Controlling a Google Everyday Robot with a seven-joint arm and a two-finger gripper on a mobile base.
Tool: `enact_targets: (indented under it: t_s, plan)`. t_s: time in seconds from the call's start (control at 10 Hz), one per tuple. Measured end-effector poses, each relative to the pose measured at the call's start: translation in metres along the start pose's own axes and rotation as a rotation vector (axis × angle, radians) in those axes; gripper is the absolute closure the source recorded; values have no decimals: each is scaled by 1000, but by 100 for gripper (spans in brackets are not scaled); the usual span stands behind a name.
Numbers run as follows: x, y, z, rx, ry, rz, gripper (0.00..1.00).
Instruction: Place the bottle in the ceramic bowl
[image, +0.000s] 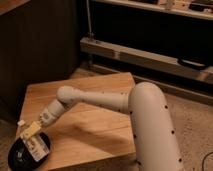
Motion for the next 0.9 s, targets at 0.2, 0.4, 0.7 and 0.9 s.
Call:
enact_targets:
  t_s: [0.2, 0.4, 0.7, 0.9]
  plan:
    - [1, 0, -2, -29, -18, -4, 28]
    - [1, 1, -1, -31, -16, -5, 28]
    - [1, 0, -2, -30, -17, -4, 28]
    - [1, 0, -1, -31, -17, -4, 28]
